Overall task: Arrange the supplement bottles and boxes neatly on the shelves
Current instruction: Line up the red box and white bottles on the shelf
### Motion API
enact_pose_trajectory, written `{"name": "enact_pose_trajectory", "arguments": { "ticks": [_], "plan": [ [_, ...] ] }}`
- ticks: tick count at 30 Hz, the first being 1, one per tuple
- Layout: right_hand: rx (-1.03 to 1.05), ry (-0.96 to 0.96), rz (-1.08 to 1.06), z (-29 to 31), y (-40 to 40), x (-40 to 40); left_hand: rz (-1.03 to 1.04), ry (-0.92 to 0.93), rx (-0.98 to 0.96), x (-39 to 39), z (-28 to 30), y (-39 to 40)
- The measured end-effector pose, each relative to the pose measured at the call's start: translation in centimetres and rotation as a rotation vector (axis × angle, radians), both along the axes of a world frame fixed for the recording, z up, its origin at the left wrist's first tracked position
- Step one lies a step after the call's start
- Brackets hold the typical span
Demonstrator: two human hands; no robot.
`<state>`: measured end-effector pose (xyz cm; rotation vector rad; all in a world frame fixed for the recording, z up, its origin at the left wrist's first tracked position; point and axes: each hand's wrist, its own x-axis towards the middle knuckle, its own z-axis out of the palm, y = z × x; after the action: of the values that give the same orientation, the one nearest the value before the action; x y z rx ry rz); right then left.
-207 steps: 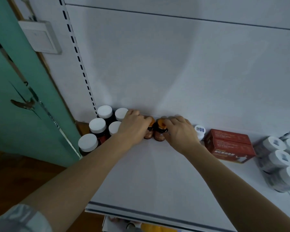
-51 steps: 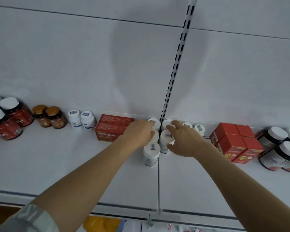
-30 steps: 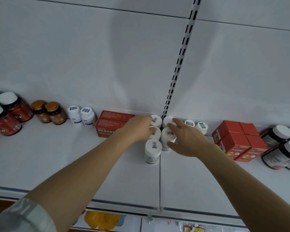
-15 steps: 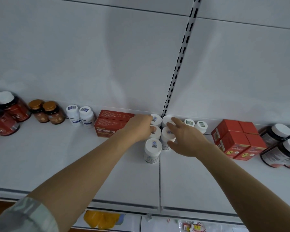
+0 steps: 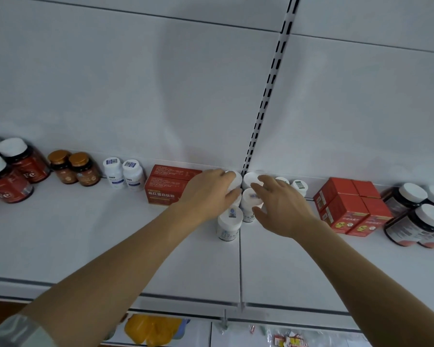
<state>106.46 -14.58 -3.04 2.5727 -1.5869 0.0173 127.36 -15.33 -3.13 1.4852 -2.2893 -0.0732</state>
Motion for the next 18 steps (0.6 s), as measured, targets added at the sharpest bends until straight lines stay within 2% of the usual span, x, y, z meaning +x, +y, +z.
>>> {"name": "enact_pose_trajectory", "arguments": {
  "ticks": [2, 7, 18],
  "plan": [
    [-0.030, -0.028, 0.005, -0.1, 0.6, 0.0, -0.082, 0.034, 0.033, 0.4, -0.1, 1.2],
    [-0.065, -0.027, -0.011, -0.8, 1.4, 0.2, -0.125, -0.203, 0.113, 1.2, -1.7, 2.5],
    [-0.071, 0.027, -0.046, -1.5, 1.3, 0.9, -0.146, -0.234, 0.134, 1.2, -2.4, 2.5]
  ]
}}
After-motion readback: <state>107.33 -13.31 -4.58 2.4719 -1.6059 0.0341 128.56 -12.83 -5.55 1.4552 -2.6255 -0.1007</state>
